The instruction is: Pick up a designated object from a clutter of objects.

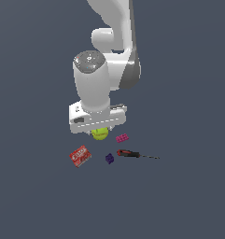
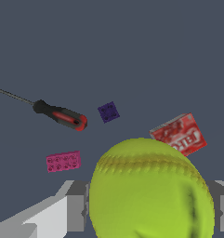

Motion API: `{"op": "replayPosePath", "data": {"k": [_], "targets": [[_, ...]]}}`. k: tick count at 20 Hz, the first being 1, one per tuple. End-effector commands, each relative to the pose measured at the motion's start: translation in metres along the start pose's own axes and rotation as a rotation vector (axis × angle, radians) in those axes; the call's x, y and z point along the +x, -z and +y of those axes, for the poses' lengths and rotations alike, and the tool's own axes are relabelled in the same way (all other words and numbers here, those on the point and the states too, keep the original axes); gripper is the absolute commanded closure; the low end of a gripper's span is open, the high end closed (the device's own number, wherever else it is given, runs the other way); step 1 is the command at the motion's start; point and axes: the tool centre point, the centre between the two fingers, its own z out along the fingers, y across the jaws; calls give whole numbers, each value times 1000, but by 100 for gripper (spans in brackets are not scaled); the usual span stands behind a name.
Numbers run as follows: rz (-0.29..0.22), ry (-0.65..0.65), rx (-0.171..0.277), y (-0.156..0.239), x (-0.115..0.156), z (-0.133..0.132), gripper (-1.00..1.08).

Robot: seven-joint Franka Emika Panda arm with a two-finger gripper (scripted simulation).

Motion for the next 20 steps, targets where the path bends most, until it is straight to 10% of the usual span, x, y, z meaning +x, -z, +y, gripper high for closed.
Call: {"op": "replayPosePath", "data": {"k": [1, 20], "targets": [[2, 0, -2, 18, -7, -22, 108], [1, 0, -5, 162, -61, -196, 108]]}}
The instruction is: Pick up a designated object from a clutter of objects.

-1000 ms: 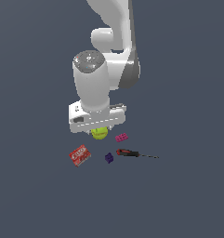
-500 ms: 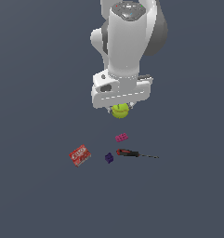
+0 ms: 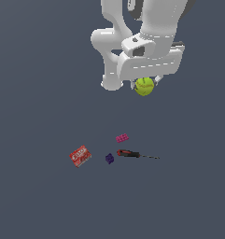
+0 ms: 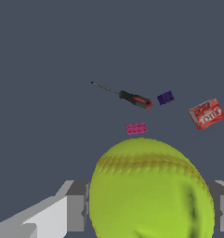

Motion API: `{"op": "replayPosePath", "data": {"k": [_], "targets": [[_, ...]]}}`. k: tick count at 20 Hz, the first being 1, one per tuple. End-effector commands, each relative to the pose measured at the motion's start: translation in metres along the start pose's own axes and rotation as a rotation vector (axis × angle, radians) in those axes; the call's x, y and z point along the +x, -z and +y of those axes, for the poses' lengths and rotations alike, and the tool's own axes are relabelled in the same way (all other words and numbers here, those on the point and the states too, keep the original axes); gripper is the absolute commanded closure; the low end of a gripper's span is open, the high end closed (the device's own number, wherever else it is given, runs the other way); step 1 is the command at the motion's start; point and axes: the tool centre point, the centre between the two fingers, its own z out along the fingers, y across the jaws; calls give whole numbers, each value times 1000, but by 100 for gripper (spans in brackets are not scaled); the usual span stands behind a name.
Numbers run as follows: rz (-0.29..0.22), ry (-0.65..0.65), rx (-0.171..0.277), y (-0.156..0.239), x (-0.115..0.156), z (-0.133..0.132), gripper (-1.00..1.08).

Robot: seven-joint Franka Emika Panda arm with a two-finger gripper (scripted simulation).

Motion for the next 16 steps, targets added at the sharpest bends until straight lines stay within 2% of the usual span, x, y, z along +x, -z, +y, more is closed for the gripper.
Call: {"op": "replayPosePath", "data": {"k": [1, 8, 16], "targets": [[1, -1, 0, 17, -6, -20, 108], [1, -1, 2, 50, -15, -59, 108], [2, -1, 4, 58, -15, -68, 108]]}}
